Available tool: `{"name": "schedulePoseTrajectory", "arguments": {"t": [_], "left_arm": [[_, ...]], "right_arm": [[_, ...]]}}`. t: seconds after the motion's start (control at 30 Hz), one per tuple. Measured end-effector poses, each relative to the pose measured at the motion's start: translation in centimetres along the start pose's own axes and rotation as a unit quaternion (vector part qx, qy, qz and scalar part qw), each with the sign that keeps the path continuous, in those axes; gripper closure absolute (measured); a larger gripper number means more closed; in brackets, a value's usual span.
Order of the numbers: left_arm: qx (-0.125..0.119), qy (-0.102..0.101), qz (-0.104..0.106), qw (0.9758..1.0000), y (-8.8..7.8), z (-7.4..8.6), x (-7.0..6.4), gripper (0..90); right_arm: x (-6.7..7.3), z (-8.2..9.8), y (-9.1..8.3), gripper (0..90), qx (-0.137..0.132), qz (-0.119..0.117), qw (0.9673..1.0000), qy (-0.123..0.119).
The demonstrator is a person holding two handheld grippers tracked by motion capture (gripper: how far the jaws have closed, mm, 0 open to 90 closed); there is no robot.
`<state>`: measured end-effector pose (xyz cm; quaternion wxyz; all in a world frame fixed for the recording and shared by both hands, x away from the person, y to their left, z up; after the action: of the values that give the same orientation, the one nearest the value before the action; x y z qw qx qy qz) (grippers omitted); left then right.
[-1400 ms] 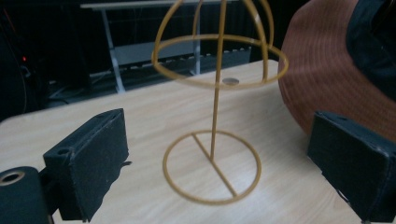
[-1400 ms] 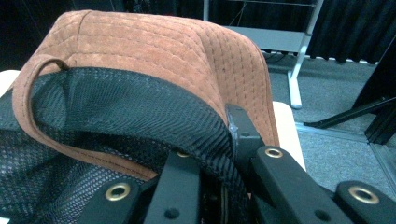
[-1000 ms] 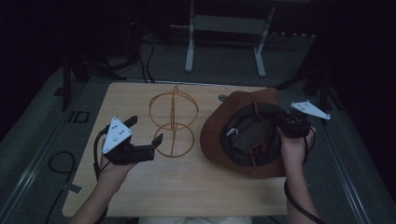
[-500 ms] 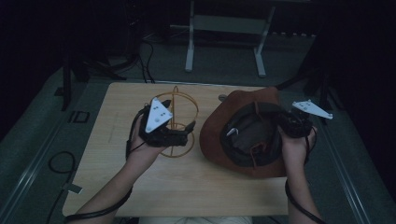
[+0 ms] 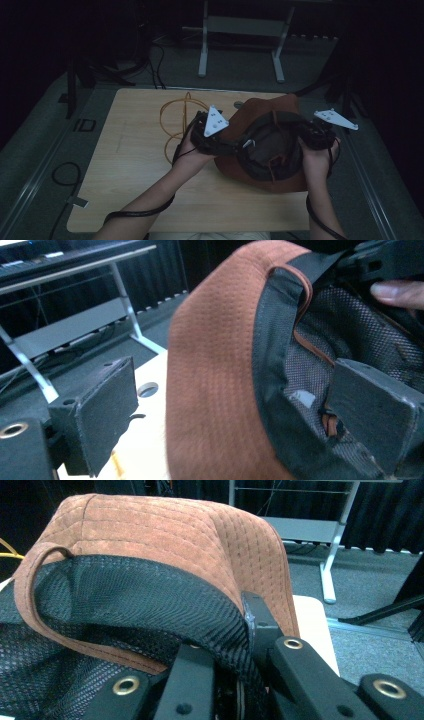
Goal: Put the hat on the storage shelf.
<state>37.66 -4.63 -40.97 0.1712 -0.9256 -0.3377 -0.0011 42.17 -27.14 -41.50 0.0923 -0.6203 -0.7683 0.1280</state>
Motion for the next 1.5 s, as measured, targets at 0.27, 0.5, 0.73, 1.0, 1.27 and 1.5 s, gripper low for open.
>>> {"name": "schedulePoseTrajectory", "arguments": {"t": [0.27, 0.5, 0.73, 1.0, 1.27, 1.5], "left_arm": [[0.03, 0.009, -0.003, 0.9995, 3.8, 0.7, -0.9, 6.8], [0.041, 0.005, -0.02, 0.9989, 5.8, 0.6, -0.8, 11.1], [0.047, 0.0, -0.024, 0.9986, 7.4, 0.6, -0.6, 21.0], [0.057, -0.002, -0.051, 0.997, 8.3, 1.1, -0.1, 38.6], [0.065, 0.0, -0.077, 0.9949, 8.6, 1.3, 0.5, 74.5], [0.046, 0.005, -0.091, 0.9948, 8.1, 0.1, 0.5, 86.2]], "right_arm": [[0.3, -0.1, -0.4, 84.4, -0.004, -0.001, 1.0, -0.006], [0.7, 0.0, -1.0, 84.3, -0.008, -0.005, 0.9999, -0.009], [1.2, -0.1, -1.3, 84.3, -0.012, -0.011, 0.9998, -0.014], [1.7, 0.0, -1.6, 84.3, -0.015, -0.014, 0.9996, -0.019], [2.3, 0.3, -1.6, 84.2, -0.011, -0.018, 0.9994, -0.027], [2.7, 0.4, -2.0, 83.5, -0.016, -0.02, 0.9993, -0.026]]}}
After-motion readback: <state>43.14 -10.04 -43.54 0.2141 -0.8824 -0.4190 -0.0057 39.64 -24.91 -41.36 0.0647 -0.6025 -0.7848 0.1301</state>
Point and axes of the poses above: each handheld gripper's, and its own axes: y roughly forward along the jaws, z roughly out of its underside, x roughly to its left, the point moved 8 cm from there along y, roughly forward along the jaws, and after that the axes turned 5 degrees about z, right-handed, at the moved point
